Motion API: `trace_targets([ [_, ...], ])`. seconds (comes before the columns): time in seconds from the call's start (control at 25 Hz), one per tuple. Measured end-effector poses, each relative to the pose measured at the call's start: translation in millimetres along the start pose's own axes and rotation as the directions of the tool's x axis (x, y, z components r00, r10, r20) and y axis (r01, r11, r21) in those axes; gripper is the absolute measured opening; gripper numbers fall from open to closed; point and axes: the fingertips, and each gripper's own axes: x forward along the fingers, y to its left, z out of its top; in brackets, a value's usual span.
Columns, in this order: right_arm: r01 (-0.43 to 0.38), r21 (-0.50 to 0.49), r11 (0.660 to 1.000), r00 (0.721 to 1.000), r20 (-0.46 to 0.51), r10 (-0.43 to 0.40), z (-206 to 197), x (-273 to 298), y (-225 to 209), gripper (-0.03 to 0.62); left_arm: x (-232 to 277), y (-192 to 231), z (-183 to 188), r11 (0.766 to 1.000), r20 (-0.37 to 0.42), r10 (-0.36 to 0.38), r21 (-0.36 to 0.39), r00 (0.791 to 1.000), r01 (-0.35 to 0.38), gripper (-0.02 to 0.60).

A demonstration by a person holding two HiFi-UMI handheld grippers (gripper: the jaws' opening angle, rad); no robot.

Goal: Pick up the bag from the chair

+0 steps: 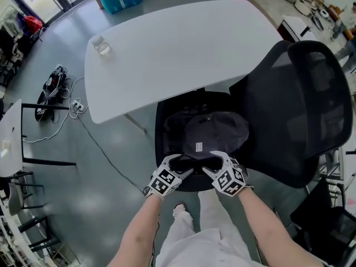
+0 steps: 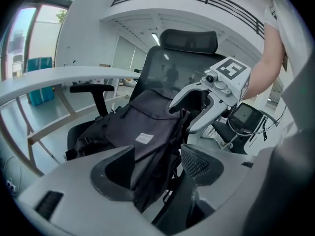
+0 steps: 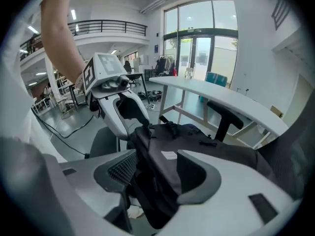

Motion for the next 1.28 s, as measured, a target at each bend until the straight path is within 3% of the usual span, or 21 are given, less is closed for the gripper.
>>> trace_targets([
  [0.2, -0.057, -0.072, 0.996, 0.997, -0.061, 0.052, -17, 30, 3, 0.267, 23, 14, -18, 0.998, -0.075, 0.053, 0.043, 0.996, -0.049, 0.314],
  [0.36, -0.082, -0.187, 0.979, 0.989, -0.137, 0.057, -30, 48, 3, 0.267, 40, 19, -33, 0.986, -0.18, 0.072, 0.162, 0.981, -0.043, 0.314],
  [0.6, -0.076, -0.313, 0.947, 0.969, -0.247, -0.004, -48, 66, -3, 0.236, 61, 25, -56, 0.937, -0.342, 0.15, 0.349, 0.928, -0.023, 0.313],
  [0.72, -0.079, -0.351, 0.933, 0.96, -0.278, -0.024, -52, 72, -7, 0.213, 68, 32, -60, 0.921, -0.385, 0.193, 0.388, 0.902, -0.032, 0.304],
  [0.88, -0.109, -0.35, 0.93, 0.95, -0.311, -0.005, -54, 75, -6, 0.189, 73, 36, -64, 0.918, -0.424, 0.208, 0.395, 0.881, -0.026, 0.288],
  [0.96, -0.118, -0.345, 0.931, 0.95, -0.314, 0.004, -52, 74, -5, 0.161, 74, 36, -66, 0.926, -0.438, 0.2, 0.377, 0.876, -0.023, 0.281],
  [1.04, -0.125, -0.337, 0.933, 0.949, -0.315, 0.014, -50, 74, -3, 0.127, 74, 38, -67, 0.943, -0.448, 0.186, 0.332, 0.875, -0.031, 0.231],
  [1.12, -0.128, -0.323, 0.938, 0.95, -0.311, 0.023, -45, 73, -4, 0.1, 71, 40, -65, 0.959, -0.442, 0.172, 0.279, 0.88, -0.048, 0.171],
  [1.28, -0.111, -0.295, 0.949, 0.96, -0.279, 0.026, -28, 66, -8, 0.077, 60, 43, -54, 0.972, -0.393, 0.164, 0.223, 0.905, -0.079, 0.112],
])
